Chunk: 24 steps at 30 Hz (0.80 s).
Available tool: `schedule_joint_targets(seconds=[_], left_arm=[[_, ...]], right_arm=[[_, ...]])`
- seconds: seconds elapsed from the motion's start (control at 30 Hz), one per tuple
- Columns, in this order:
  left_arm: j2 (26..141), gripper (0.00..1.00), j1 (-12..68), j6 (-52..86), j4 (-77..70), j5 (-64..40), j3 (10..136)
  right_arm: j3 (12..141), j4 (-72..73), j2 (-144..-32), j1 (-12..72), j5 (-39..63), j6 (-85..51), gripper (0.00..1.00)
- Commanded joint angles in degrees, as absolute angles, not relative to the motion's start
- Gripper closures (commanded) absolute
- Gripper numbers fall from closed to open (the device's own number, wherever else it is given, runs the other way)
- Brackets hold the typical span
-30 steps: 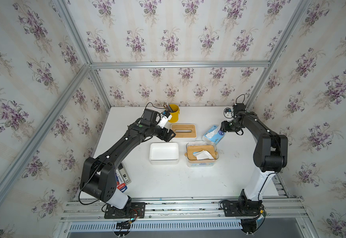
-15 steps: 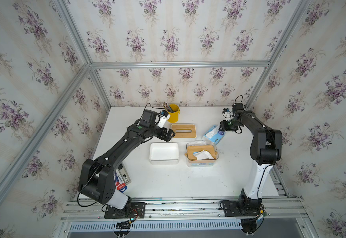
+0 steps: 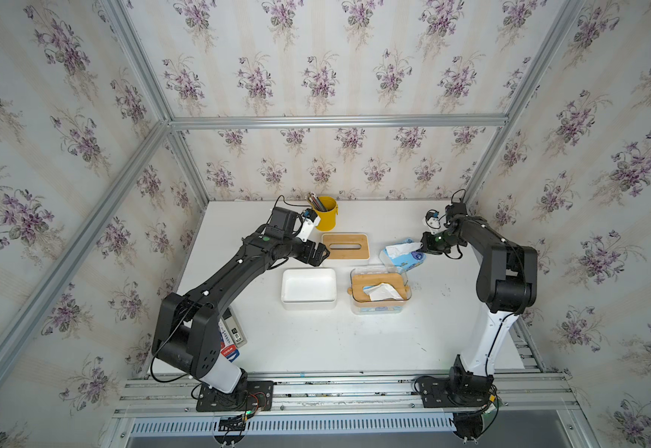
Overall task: Put the tissue paper into the tissue box
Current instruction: Adjust the paper towel at the center of the board.
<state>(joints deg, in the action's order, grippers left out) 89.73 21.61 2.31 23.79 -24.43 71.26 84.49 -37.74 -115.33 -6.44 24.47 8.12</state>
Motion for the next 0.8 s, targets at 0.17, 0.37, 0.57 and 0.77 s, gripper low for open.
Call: schedule_joint_targets(seconds=[0.17,0.37,0.57,0.77], left_arm=[[89.9,0.02,21.54,3.14,22.58,-25.74,71.52],[89.91,0.01,21.56,3.3,22.5,-25.72,71.06],[90.88,0.01,21.56,3.92,22.5,-26.57,71.48],[91.31,0.01,21.62,3.88,22.66,-26.67,71.84]], right_arm=[[73.04,-26.44,-106.22,-10.8,27.06,-2.98,0.93],[64.04,-21.4,-99.5,-10.9,29.56,-6.39,0.83],[60.46,-20.79,-97.29,-10.84,29.54,-7.09,0.71],[58.38,-18.36,-97.58,-10.73,31.55,-7.72,0.64]])
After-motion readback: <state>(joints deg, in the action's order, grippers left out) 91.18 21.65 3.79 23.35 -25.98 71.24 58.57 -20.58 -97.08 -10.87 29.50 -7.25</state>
